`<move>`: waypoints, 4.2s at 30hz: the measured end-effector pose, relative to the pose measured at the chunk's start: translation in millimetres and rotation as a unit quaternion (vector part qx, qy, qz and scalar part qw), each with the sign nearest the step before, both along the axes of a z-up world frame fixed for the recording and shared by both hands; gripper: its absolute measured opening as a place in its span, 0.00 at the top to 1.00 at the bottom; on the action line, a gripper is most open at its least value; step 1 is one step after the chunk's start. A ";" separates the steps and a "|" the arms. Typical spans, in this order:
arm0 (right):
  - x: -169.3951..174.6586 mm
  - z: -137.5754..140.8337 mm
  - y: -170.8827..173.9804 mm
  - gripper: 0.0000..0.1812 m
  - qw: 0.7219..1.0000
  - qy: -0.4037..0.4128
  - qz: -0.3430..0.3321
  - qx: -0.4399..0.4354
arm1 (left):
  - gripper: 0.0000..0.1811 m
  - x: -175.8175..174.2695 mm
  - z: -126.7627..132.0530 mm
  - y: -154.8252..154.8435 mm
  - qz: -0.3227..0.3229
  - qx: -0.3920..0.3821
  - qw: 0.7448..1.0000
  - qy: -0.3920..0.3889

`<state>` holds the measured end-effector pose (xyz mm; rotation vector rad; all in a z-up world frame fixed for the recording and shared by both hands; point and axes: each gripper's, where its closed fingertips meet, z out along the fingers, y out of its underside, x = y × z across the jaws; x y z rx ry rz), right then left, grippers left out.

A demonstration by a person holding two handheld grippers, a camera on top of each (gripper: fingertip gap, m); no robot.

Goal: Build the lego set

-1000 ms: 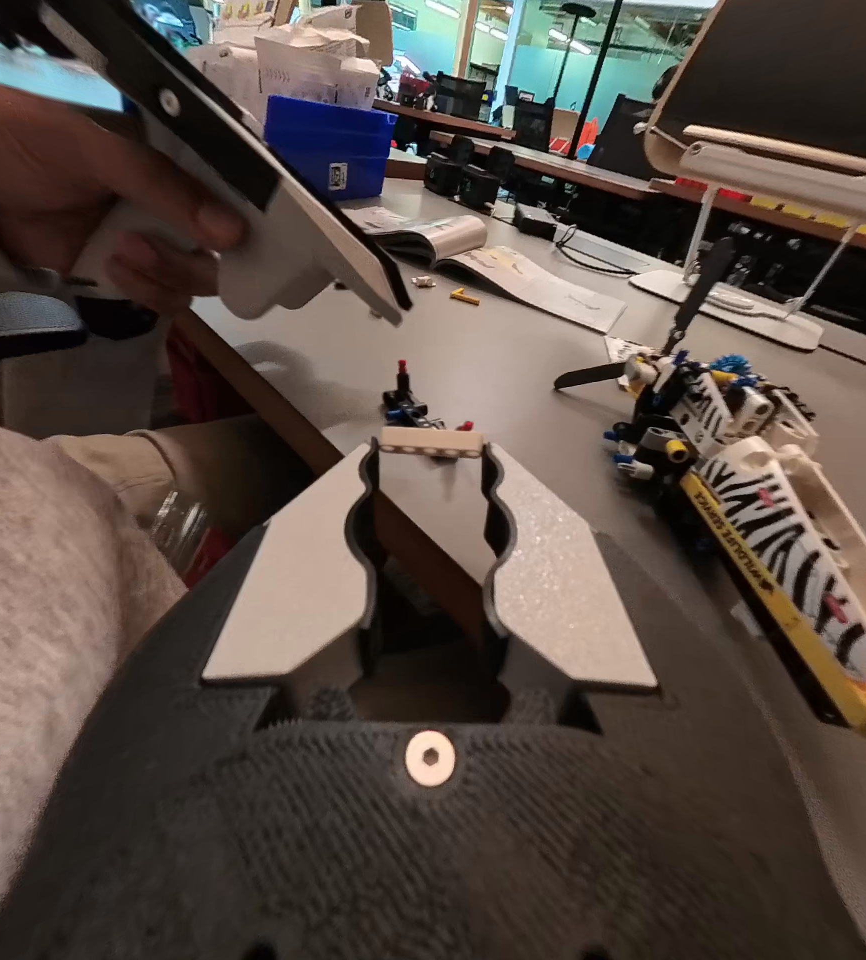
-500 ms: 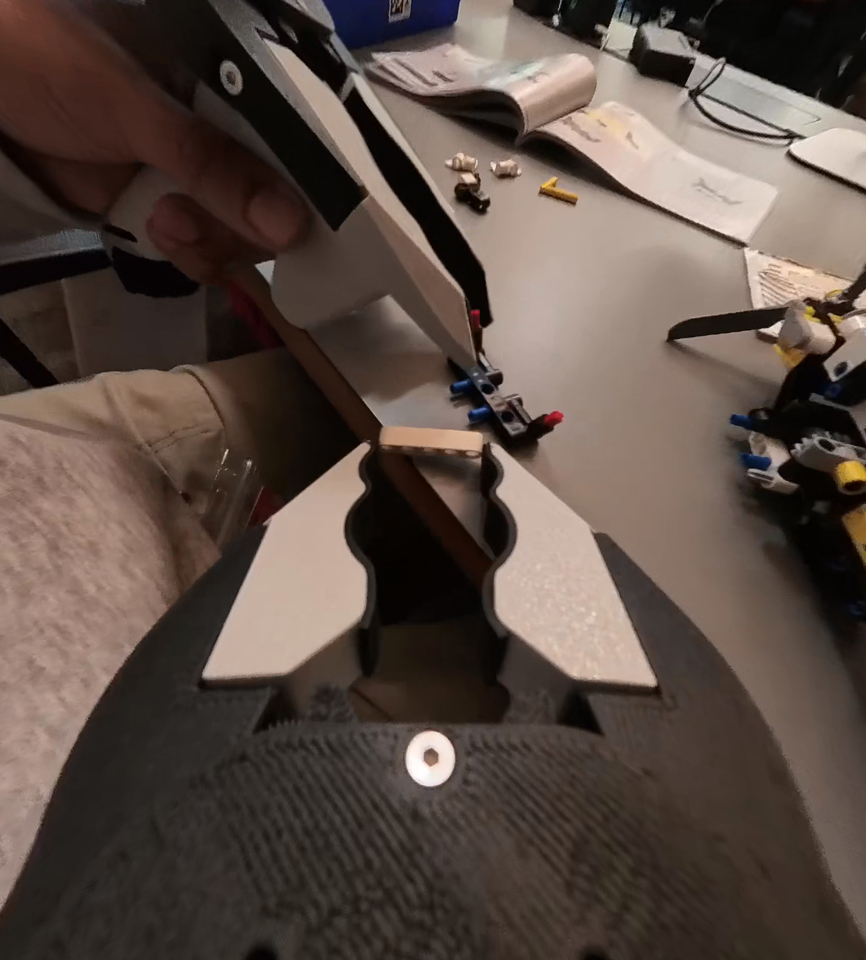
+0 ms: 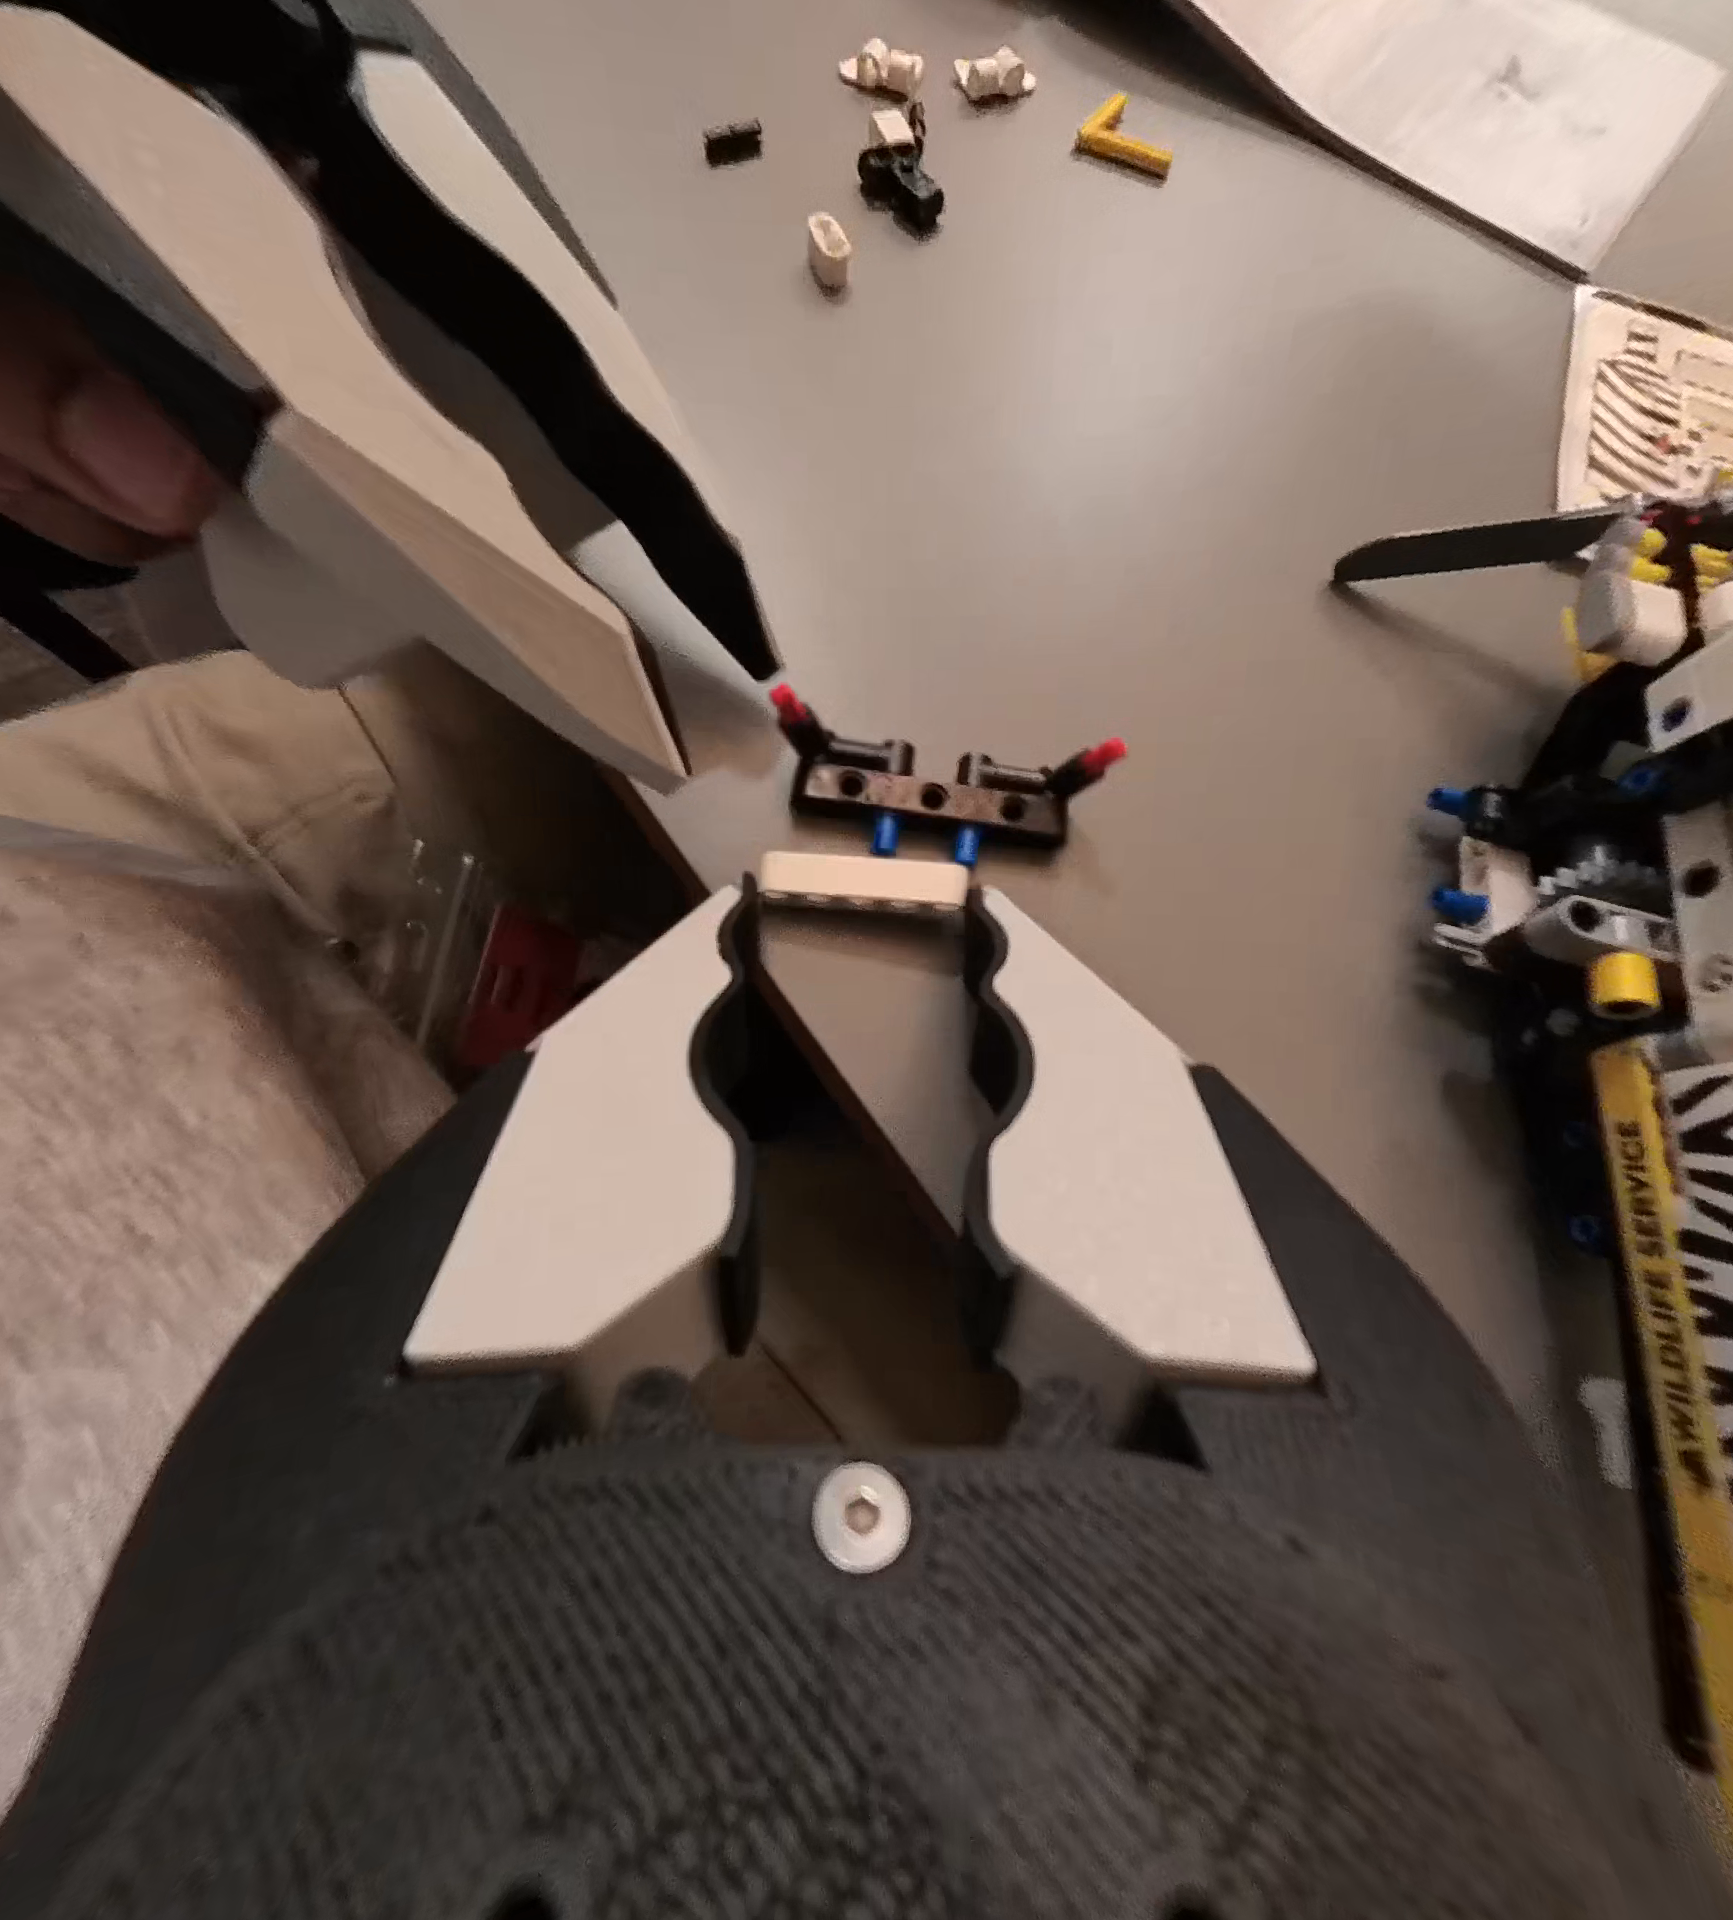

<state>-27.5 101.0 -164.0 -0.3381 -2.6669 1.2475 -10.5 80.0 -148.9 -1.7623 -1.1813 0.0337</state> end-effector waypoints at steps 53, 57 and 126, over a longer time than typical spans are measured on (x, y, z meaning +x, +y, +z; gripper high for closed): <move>-13.0 -1.2 3.4 0.81 0.990 -0.083 -0.106 0.038 | 0.80 -18.0 16.1 15.7 -0.022 0.107 0.991 0.082; -14.3 -0.9 1.2 0.81 0.990 -0.082 -0.107 0.030 | 0.82 -19.0 15.5 14.9 -0.017 0.097 0.991 0.092; -28.4 18.3 -7.6 0.73 0.827 0.108 0.507 0.216 | 0.71 -25.5 1.5 1.9 0.057 -0.102 0.984 0.134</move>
